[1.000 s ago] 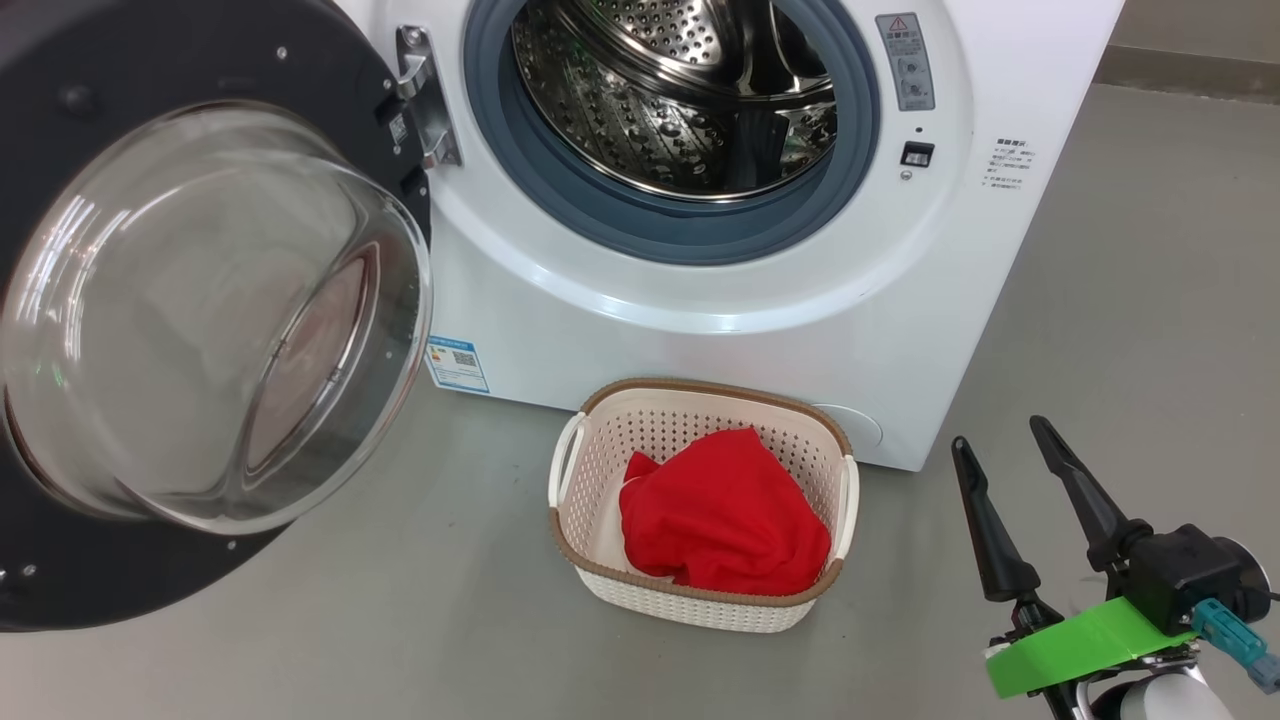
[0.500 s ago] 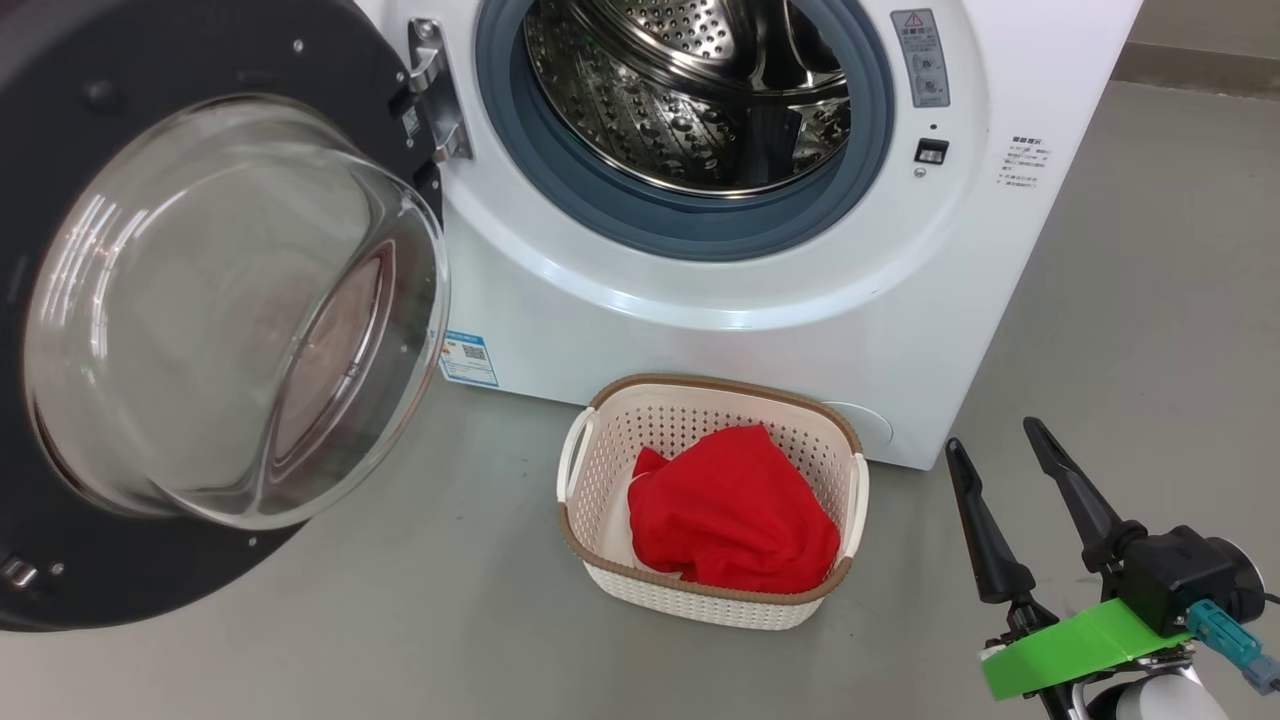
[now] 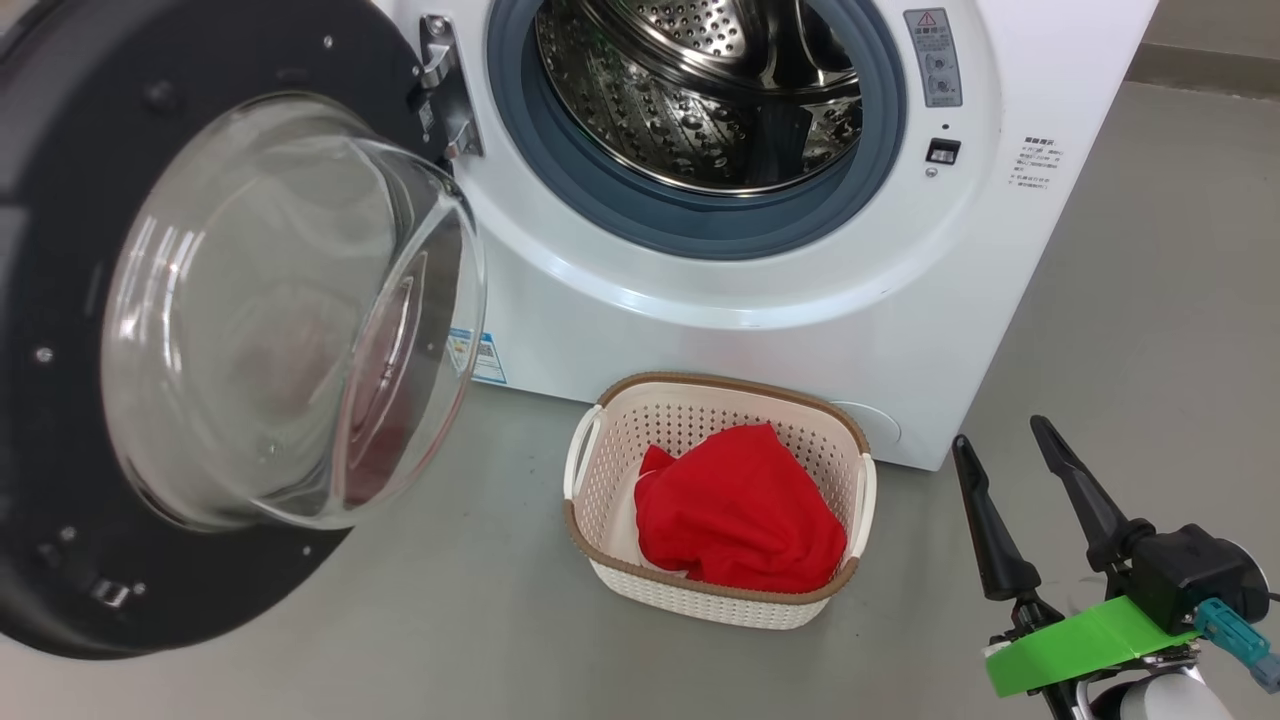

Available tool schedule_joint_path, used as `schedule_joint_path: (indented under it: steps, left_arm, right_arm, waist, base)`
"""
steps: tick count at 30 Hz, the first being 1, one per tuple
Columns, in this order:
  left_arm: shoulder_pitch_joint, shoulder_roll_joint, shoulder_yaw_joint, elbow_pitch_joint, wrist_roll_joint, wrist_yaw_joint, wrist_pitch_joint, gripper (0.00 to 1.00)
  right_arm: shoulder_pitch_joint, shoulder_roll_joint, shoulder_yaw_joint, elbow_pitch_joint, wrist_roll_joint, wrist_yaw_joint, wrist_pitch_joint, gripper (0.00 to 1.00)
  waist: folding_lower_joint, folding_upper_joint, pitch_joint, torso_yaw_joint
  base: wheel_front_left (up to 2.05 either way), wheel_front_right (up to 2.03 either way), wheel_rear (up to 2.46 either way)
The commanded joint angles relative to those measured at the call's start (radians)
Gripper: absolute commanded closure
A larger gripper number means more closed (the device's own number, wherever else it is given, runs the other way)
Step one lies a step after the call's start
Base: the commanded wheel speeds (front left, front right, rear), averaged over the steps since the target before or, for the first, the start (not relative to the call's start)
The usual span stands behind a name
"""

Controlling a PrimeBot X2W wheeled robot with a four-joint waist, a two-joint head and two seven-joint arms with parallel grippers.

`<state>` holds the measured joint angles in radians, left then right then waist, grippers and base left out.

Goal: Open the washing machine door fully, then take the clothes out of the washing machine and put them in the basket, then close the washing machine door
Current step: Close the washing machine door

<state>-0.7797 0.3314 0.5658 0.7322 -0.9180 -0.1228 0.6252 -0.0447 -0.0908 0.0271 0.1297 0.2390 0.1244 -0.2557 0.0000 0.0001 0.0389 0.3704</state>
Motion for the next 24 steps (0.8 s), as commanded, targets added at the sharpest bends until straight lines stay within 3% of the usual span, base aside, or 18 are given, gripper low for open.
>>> schedule_joint_path:
  steps: [1,9,24]
  left_arm:
    - [0.031,0.011,0.003,-0.04,-0.018,-0.007,0.035,1.0]
    - [0.099,-0.055,0.034,-0.171,-0.103,-0.007,0.105,1.0]
    - [0.229,-0.212,0.049,-0.497,-0.225,0.045,0.224,1.0]
  right_arm:
    - [-0.032,-0.006,0.018,-0.022,0.0,0.006,-0.006,0.0]
    - [-0.035,-0.006,0.016,-0.024,0.001,0.006,-0.006,0.0]
    - [-0.046,-0.01,0.01,-0.015,0.009,0.006,-0.006,0.0]
  waist:
    - [0.0,-0.0001,0.001,0.0]
    - [0.0,-0.0001,0.013,-0.001]
    - [0.0,-0.0001,0.026,-0.014]
  base:
    - [0.0,0.0,0.0]
    - [0.0,0.0,0.0]
    - [0.0,0.0,0.0]
